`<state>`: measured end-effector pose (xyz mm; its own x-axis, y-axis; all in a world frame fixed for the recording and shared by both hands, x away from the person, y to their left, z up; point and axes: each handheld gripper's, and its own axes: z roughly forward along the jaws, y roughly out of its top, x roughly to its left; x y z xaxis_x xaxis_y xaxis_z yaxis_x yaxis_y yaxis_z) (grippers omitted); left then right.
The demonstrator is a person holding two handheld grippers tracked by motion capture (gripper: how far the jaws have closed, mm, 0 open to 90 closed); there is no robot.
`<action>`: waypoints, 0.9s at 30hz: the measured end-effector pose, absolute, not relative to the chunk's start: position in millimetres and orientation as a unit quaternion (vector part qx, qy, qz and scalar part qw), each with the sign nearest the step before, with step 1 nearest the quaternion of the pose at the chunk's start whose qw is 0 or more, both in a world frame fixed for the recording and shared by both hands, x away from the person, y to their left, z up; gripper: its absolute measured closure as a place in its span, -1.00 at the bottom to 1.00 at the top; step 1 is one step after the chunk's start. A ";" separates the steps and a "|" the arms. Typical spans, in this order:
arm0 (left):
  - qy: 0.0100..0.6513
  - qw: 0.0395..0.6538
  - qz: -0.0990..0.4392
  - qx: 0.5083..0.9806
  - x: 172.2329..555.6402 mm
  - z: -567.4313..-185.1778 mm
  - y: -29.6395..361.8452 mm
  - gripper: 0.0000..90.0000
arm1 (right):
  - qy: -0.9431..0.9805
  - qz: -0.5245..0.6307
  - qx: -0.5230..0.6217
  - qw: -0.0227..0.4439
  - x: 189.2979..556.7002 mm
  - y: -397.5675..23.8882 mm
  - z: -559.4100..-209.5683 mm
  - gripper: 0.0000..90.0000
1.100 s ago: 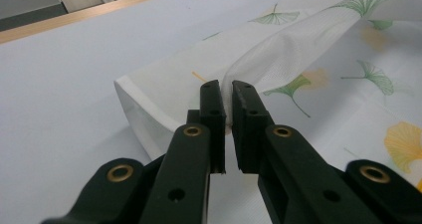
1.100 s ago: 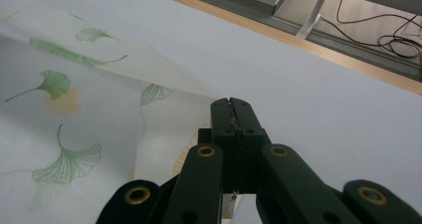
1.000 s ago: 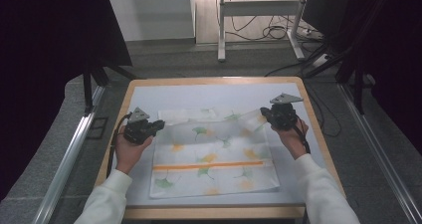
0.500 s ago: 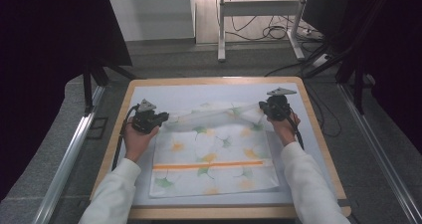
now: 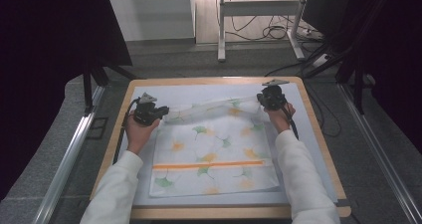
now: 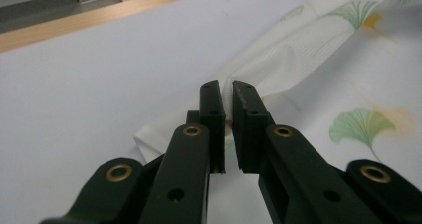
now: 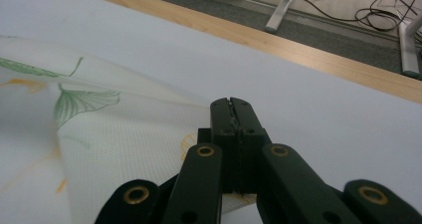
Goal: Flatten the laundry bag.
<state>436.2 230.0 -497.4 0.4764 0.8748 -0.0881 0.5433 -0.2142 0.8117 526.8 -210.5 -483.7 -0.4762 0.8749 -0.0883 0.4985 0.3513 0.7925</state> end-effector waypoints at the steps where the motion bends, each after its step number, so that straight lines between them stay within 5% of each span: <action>1: 0.474 0.409 0.203 0.753 443.4 -494.5 230.6 0.88 | 0.775 0.361 0.450 0.260 538.8 -209.6 -486.1 0.97; 5: 0.483 0.405 0.203 0.749 454.2 -493.2 232.9 0.87 | 0.770 0.355 0.460 0.265 556.2 -207.4 -488.5 0.89; 7: 0.490 0.400 0.204 0.747 459.7 -494.3 232.7 0.82 | 0.769 0.341 0.467 0.275 569.8 -204.6 -488.2 0.42; 8: 0.493 0.395 0.203 0.748 461.8 -495.0 232.8 0.82 | 0.769 0.341 0.467 0.275 569.8 -204.6 -488.2 0.42; 10: 0.500 0.393 0.217 0.741 462.2 -494.3 235.2 0.55 | 0.755 0.347 0.468 0.300 570.3 -205.1 -476.5 0.10; 13: 0.503 0.403 0.221 0.732 460.3 -491.4 239.3 0.28 | 0.745 0.375 0.466 0.296 565.3 -209.7 -462.5 0.03; 14: 0.510 0.419 0.201 0.724 458.2 -488.5 243.3 0.01 | 0.745 0.386 0.459 0.290 558.2 -213.6 -450.9 -0.08; 16: 0.505 0.421 0.196 0.727 452.0 -485.4 244.1 -0.18 | 0.751 0.393 0.454 0.274 549.1 -216.2 -444.1 -0.12; 27: 0.445 0.406 0.185 0.777 406.9 -483.3 212.0 -0.19 | 0.790 0.396 0.414 0.221 493.9 -217.2 -452.7 -0.16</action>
<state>406.9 212.0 -483.3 0.5358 0.8411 -0.0740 0.5408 -0.2746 0.7951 493.9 -217.2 -452.7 -0.5600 0.8282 -0.0208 0.4793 0.3443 0.8073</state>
